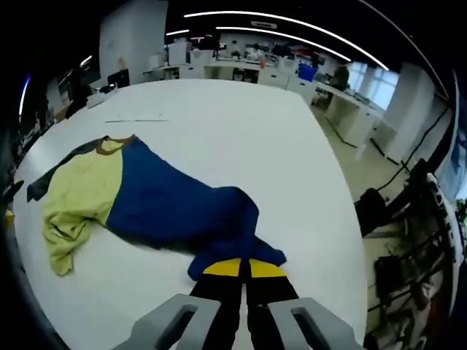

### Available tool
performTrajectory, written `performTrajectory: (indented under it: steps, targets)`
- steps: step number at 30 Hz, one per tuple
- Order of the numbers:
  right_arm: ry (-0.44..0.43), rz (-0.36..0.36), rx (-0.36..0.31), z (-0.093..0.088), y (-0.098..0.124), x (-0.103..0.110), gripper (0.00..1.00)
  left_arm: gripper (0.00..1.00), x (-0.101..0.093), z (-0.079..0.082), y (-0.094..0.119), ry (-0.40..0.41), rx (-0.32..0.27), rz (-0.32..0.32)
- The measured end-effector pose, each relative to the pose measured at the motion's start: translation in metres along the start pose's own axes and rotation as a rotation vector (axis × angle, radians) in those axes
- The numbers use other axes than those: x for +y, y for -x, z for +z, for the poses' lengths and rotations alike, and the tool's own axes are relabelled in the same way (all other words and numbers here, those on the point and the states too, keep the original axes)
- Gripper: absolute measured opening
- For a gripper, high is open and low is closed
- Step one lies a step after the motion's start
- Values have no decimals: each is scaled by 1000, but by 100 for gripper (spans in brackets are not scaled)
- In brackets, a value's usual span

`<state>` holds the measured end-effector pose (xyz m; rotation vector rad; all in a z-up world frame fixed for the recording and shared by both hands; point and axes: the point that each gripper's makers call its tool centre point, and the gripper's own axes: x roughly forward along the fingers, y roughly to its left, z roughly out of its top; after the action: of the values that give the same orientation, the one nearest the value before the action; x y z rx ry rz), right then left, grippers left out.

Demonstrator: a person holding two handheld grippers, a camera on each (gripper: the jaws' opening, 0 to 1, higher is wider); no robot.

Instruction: Fold the garment on the visible template until the final outline fits inside the template.

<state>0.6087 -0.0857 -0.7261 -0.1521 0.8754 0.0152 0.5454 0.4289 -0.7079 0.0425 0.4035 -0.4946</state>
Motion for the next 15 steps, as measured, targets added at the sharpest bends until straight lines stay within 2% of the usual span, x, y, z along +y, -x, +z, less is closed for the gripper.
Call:
performTrajectory:
  steps: [6, 10, 12, 15]
  targets:
    - [47, -8, 19, 1, -1, -10, 0, 94, -3, 0, -1, -3, 1, -8]
    - [72, -16, 39, 2, -14, -28, 0, 95, -4, 0, 0, -1, -2, -13]
    - [75, -11, 46, 8, -36, -48, 0, 95, -4, 0, 0, 0, -2, -12]
    - [83, -11, 58, 10, -51, -61, 0, 95, -4, -1, 0, 1, 1, -13]
